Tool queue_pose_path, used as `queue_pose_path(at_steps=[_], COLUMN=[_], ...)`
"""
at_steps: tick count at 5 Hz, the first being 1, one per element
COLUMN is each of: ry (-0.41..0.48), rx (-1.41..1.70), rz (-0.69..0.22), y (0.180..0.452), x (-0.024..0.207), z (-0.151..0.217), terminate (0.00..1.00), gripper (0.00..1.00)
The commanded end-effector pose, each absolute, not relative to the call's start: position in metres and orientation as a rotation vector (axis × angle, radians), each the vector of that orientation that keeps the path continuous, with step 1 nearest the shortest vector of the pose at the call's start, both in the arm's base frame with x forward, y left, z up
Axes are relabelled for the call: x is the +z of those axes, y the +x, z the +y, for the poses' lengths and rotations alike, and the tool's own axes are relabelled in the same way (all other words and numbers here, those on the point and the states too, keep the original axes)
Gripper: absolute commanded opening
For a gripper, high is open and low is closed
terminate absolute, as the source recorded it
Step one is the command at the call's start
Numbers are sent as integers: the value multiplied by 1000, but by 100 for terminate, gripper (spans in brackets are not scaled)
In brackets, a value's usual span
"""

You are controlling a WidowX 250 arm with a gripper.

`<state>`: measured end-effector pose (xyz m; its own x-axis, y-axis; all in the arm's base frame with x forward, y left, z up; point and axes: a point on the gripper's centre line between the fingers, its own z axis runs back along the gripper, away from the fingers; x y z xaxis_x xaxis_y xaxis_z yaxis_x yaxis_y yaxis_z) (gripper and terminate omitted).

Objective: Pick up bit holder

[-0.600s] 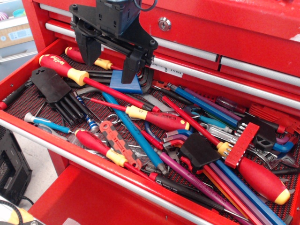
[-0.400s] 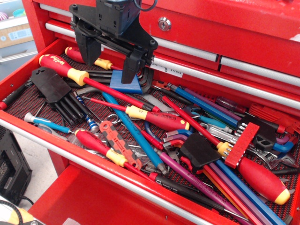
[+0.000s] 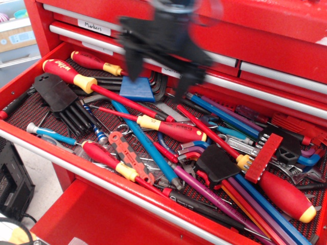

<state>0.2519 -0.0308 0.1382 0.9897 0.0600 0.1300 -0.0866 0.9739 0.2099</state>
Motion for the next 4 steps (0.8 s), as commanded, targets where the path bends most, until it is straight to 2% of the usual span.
queue_pose_path(at_steps=[1, 2, 3, 4], ry=[196, 192, 156, 137], rx=[105, 93, 29, 5], rz=[-207, -272, -287, -306], y=[279, 294, 311, 320], x=[152, 126, 105, 89], z=[-107, -141, -157, -156], terminate=[0, 0, 0, 0], gripper=[100, 100, 100, 100])
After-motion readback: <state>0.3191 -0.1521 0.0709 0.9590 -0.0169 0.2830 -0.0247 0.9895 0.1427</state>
